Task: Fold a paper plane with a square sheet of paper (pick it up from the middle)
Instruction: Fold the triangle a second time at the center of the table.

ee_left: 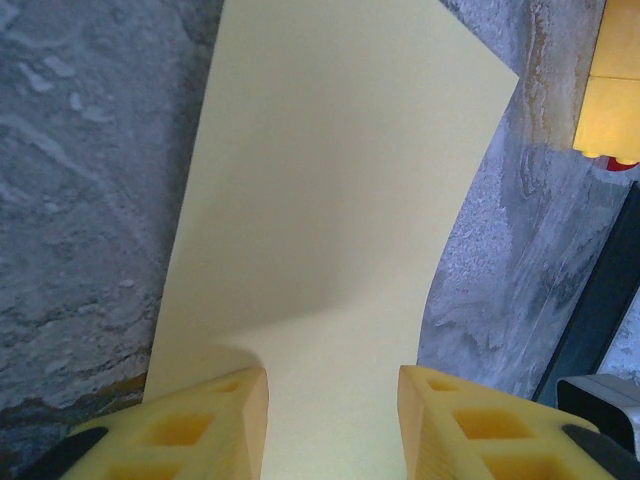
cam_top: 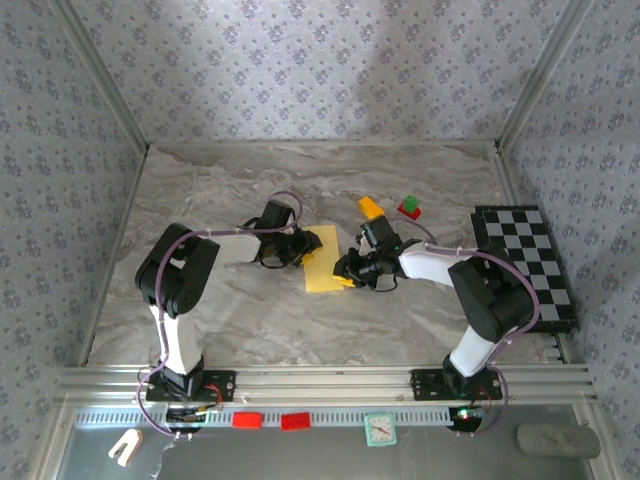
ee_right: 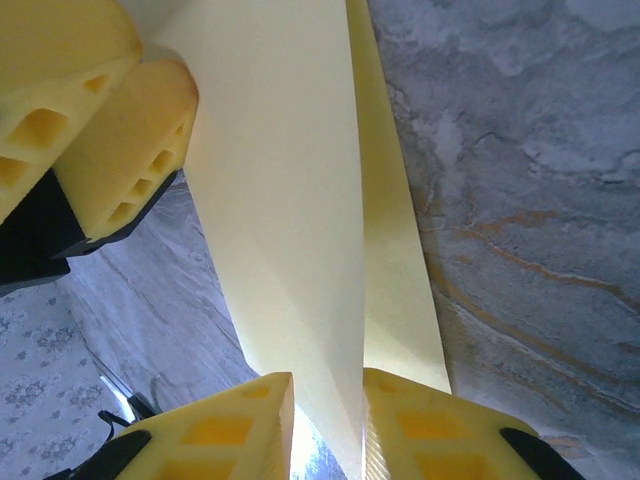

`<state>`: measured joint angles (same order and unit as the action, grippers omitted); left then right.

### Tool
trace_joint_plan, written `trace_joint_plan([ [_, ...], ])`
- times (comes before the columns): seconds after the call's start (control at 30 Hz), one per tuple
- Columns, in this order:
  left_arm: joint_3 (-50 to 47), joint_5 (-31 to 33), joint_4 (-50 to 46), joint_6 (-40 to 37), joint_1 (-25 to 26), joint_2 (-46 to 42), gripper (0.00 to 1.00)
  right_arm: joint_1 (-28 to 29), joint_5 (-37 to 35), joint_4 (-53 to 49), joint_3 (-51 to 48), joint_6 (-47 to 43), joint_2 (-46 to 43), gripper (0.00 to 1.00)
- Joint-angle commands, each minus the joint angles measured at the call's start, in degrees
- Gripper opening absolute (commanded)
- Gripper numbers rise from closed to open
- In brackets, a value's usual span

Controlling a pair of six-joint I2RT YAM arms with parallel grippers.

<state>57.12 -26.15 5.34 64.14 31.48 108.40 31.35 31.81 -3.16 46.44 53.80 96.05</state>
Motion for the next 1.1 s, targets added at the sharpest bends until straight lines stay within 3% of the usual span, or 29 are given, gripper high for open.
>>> trace_joint_plan([
  [0.0, 0.36, -0.57, -3.68, 0.15, 0.07, 0.78, 0.39, -0.25, 0.73, -2.57, 0.9, 0.91, 1.4, 0.22],
  [0.4, 1.58, -1.27, -0.87, -1.07, -0.37, -3.19, 0.42, -0.39, -1.39, -6.48, 1.82, -0.64, 0.91, 0.06],
  [1.07, 5.14, -2.23, -4.07, -4.7, -2.44, 3.47, 0.34, -0.75, -0.64, -9.93, 3.21, -3.7, -1.22, 0.03],
])
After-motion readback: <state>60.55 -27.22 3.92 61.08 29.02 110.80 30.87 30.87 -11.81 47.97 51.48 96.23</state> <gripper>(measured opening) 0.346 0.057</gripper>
